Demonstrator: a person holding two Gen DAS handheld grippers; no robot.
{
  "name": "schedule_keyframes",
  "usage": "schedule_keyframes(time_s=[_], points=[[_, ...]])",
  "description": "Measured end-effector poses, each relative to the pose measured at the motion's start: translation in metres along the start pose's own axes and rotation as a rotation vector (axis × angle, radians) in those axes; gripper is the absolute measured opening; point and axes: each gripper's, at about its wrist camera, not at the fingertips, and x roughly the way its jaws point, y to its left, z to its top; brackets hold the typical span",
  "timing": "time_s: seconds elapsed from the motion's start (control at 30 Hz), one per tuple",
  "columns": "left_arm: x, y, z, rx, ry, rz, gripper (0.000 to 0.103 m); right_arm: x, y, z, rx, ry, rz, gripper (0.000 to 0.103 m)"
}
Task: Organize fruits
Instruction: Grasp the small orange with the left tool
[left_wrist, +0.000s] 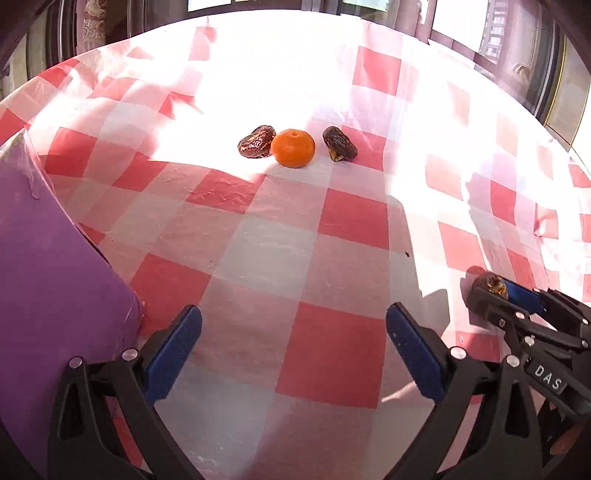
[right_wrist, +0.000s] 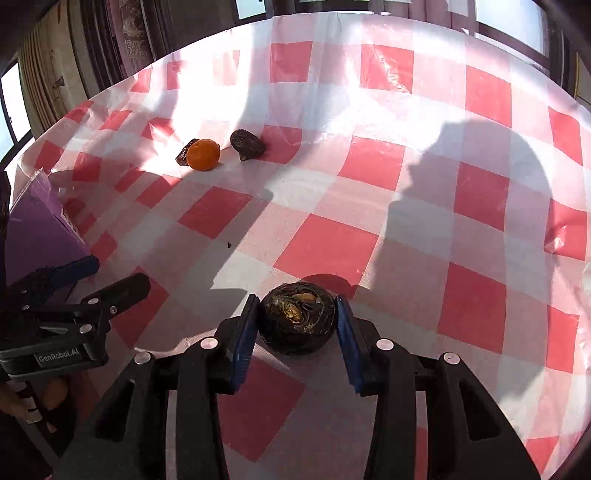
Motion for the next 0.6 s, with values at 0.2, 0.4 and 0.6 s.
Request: schedule_keyframes(time_s=[0.2, 0.4, 0.6], points=[[0.051, 0.009, 0.063, -0.173, -0.016, 0.09, 0.085, -0.016, -0.01, -0.018, 0.112, -0.038, 0.013, 0.041], [0.087, -0.004, 0.111, -0.145, -0.023, 0.176, 0.06, -0.012, -0.018, -0.016, 0.169, -0.049, 0.09, 0.042], [0.068, -0.013, 0.096, -0.058, -0.023, 0.091, 0.04, -0.012, -0.014, -0.016, 0.161, -0.049, 0.084, 0.042]])
